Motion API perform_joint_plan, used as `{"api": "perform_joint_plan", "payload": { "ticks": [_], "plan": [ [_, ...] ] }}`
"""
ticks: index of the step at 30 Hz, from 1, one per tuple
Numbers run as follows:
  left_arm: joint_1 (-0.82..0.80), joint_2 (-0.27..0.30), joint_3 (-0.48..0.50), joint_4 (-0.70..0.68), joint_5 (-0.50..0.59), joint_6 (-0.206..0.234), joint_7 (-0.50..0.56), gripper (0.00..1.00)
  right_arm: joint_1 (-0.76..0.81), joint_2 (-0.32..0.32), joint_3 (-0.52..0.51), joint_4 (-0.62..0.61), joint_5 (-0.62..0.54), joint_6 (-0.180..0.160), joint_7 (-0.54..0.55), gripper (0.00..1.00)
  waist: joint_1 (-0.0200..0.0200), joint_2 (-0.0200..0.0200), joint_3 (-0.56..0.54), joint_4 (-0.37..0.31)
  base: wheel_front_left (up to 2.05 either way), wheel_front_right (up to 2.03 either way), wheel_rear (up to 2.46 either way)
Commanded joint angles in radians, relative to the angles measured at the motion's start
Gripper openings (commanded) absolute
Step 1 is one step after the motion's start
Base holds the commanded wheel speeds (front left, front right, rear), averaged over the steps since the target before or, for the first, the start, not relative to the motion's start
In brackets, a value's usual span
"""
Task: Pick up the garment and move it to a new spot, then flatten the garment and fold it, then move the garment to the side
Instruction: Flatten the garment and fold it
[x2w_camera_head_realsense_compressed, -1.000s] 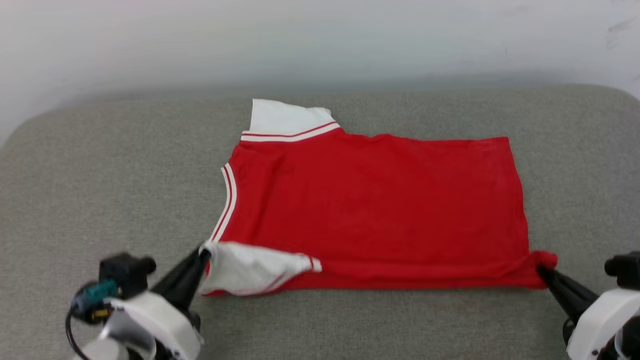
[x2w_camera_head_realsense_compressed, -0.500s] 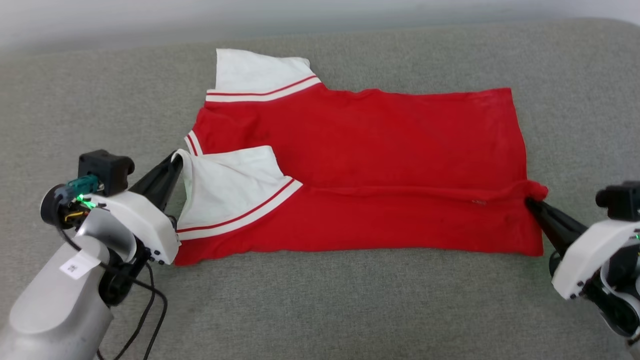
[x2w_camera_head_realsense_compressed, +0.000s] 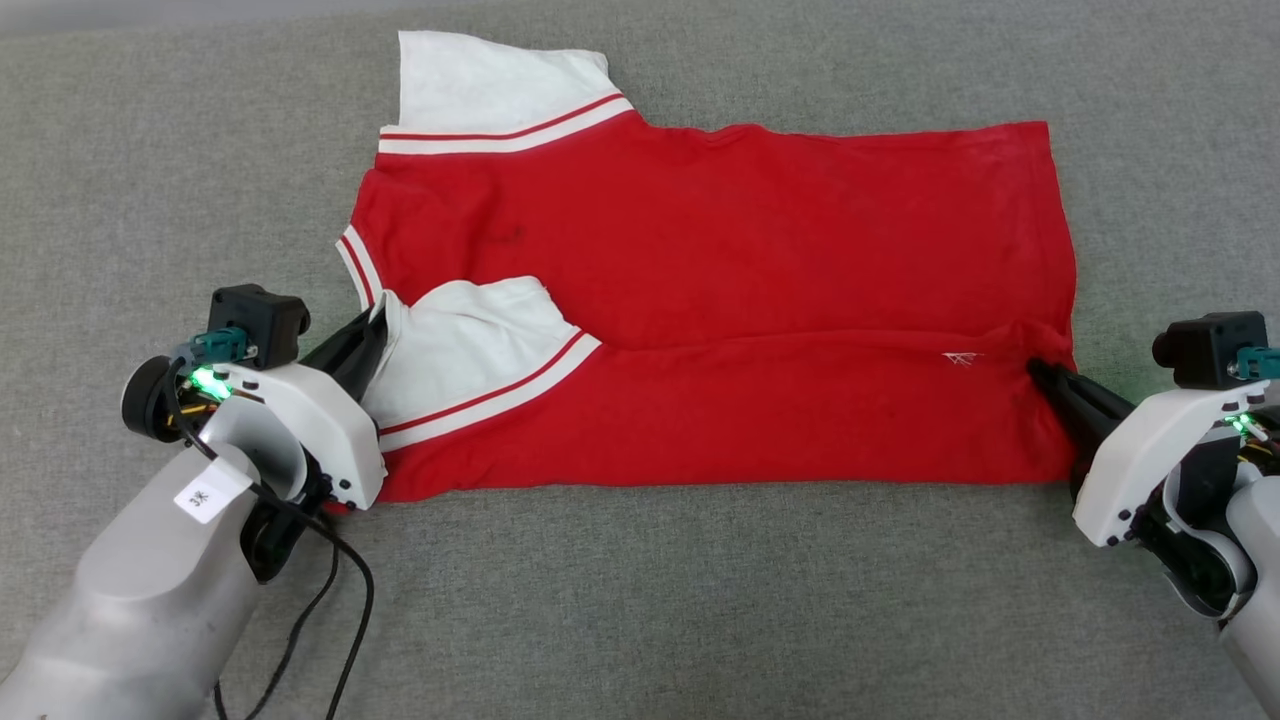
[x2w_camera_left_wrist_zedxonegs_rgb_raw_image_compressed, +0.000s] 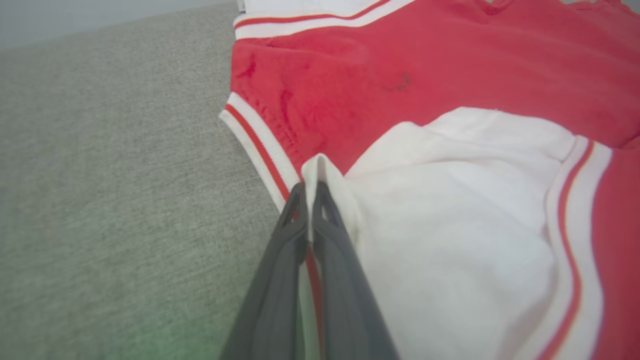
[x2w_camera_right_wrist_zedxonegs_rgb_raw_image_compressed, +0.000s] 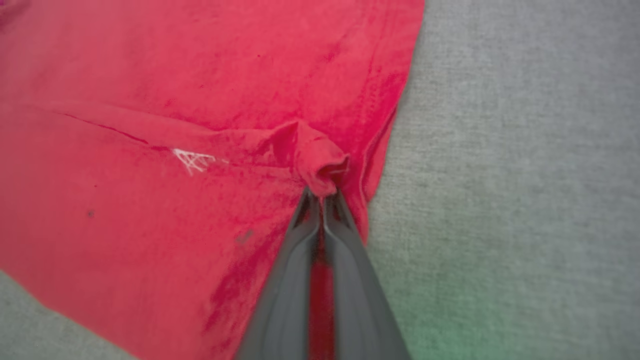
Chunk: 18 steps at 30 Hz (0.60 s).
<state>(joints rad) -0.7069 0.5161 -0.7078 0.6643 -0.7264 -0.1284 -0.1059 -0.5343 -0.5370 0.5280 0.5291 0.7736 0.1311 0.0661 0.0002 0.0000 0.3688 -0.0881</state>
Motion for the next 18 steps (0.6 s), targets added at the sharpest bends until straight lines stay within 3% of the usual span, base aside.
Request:
{"api": "perform_joint_plan", "payload": {
  "ticks": [1,6,7,8,9,14,18],
  "plan": [
    [-0.008,-0.009,-0.027,0.025,-0.02,-0.001,-0.007,0.0,-0.002,0.014,0.023,0.026,0.011,-0.001,-0.007,0.0,-0.0002,0.0,0.001,0.0,0.0,0.0,0.0],
    [-0.024,-0.008,-0.093,0.071,-0.067,-0.001,-0.042,0.0,-0.014,0.017,0.059,0.056,0.035,-0.001,-0.047,0.0,-0.0002,0.0,-0.009,0.003,0.0,0.0,0.0],
    [-0.028,-0.009,-0.096,0.083,-0.08,-0.001,-0.05,0.0,-0.017,0.015,0.062,0.06,0.038,-0.001,-0.059,0.24,-0.0002,0.0,-0.014,0.004,0.0,0.0,0.0],
    [-0.032,-0.01,-0.104,0.091,-0.091,-0.001,-0.053,0.45,-0.017,0.012,0.065,0.062,0.042,-0.001,-0.071,0.6,-0.0002,0.0,-0.022,0.007,0.0,0.0,0.0],
    [-0.042,-0.007,-0.111,0.096,-0.091,-0.001,-0.067,1.0,-0.017,0.006,0.068,0.063,0.041,-0.001,-0.085,1.0,-0.0002,0.0,-0.029,0.01,0.0,0.0,0.0],
    [-0.071,0.007,-0.138,0.1,-0.109,-0.001,-0.1,1.0,0.008,-0.02,0.06,0.044,0.046,-0.001,-0.159,1.0,-0.0002,0.0,-0.078,0.028,0.0,0.0,0.0],
    [-0.094,0.035,-0.172,0.069,-0.126,-0.001,-0.067,1.0,0.038,-0.039,0.041,0.018,0.054,-0.001,-0.189,1.0,-0.0002,0.0,-0.118,0.046,0.0,0.0,0.0]
  ]
}}
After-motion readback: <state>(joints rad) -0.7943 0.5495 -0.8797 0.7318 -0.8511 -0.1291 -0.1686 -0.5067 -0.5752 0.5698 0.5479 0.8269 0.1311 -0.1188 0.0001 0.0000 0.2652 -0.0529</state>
